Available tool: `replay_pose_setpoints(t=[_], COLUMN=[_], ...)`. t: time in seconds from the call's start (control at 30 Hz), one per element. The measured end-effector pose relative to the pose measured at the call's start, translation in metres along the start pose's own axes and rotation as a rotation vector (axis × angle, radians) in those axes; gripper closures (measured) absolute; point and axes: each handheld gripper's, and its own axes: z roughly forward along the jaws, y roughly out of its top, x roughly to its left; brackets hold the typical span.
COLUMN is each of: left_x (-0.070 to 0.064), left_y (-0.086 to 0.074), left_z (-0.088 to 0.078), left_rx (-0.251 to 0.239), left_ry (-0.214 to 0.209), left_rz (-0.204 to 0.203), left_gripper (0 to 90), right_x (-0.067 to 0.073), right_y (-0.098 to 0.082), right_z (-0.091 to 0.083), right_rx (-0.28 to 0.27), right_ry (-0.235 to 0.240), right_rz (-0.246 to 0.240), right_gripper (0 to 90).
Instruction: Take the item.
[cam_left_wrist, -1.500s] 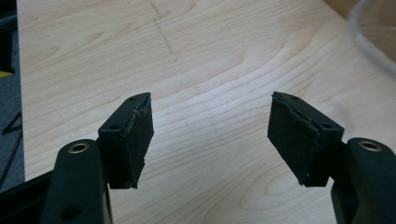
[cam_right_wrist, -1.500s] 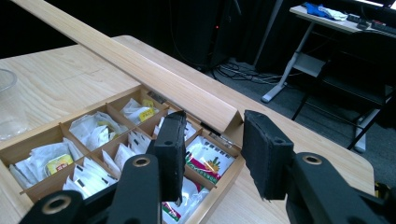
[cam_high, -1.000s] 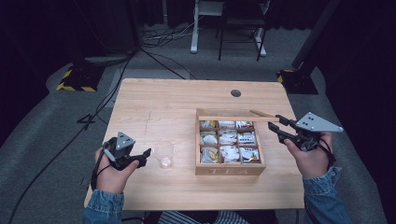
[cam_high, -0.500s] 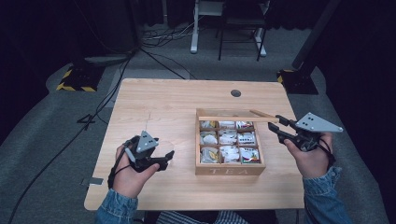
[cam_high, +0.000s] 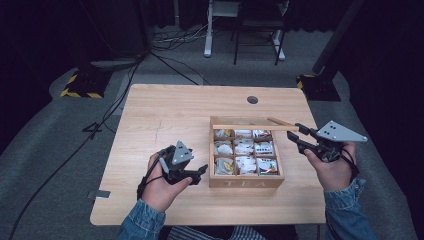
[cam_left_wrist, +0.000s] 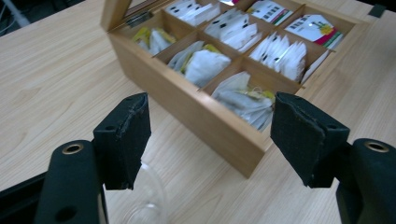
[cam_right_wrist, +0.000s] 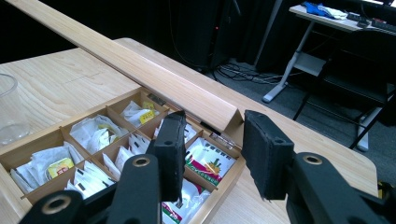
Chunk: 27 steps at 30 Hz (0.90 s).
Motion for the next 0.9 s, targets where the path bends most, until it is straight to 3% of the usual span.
replay_pose_setpoints(t=[0.13,0.33,0.7,0.9], left_x=[-0.008,-0.013,-0.019,-0.021], left_y=[0.008,0.015,0.021,0.018], left_z=[0.011,0.033,0.067,0.078], left_rx=[-0.008,-0.022,0.035,0.08], left_ry=[-0.033,-0.06,-0.098,-0.122], left_rz=[0.015,-0.002,0.01,0.015], left_gripper=[29.6,32.7,38.0,48.1], right_x=[0.0,0.0,-0.001,-0.001], right_y=[0.0,-0.001,-0.002,-0.002], right_z=[0.0,0.0,0.001,0.001], right_rx=[-0.002,-0.001,-0.002,-0.002], right_ry=[0.0,0.003,0.006,0.006], right_rz=[0.0,0.0,0.001,0.001], right_gripper=[60.3,60.2,60.2,60.2])
